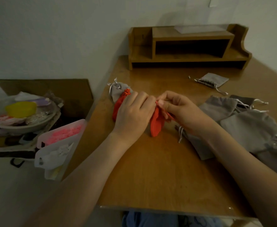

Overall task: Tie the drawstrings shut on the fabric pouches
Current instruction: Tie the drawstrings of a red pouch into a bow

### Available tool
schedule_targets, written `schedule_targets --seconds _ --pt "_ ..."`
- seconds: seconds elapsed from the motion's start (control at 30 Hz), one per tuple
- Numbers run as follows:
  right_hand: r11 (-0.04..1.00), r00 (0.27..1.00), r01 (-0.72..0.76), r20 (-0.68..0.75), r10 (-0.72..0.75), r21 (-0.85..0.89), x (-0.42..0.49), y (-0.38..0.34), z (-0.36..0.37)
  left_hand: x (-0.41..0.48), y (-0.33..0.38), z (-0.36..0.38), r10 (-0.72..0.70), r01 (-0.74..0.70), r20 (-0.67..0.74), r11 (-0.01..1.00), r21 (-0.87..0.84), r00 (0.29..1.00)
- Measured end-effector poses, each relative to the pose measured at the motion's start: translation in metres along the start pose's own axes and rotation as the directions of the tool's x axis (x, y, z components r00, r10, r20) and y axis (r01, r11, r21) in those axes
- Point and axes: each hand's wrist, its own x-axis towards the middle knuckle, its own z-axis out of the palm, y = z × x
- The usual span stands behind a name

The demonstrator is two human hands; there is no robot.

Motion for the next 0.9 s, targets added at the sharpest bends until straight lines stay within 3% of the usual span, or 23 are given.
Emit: schedule_targets --seconds 0.1,0.2,0.33,0.5,0.77,0.9 --pt "0.966 0.998 0.043 -0.039 -0.055 -0.254 -0.002 -0.002 -0.005 -0.001 -0.001 0.002 -0.025 0.03 0.053 0.996 -0.083 0.998" --pt "0.911 0.991 0.087 -0.06 -0.121 -0.404 -0.001 0.0 -0.008 -0.001 -0.001 0.003 -0.047 0.057 0.076 0.989 -0.137 0.996" --pt "0.713 0.955 0.201 -0.028 -0.295 -0.671 0.002 0.005 -0.012 -0.001 0.002 0.003 -0.075 0.097 0.101 0.969 -0.229 0.992" --pt "0.69 0.935 0.235 -0.034 -0.353 -0.685 0.002 0.007 -0.008 -0.002 -0.003 0.006 -0.166 0.221 0.176 0.906 -0.36 0.97" --pt "0.82 0.957 0.176 -0.1 -0.273 -0.545 -0.003 0.007 0.0 -0.004 -0.003 0.009 -0.127 0.203 0.21 0.895 -0.398 0.969" --pt "0.81 0.956 0.188 -0.087 -0.281 -0.555 0.0 0.011 -0.001 -0.004 -0.004 0.01 -0.164 0.236 0.214 0.894 -0.38 0.963"
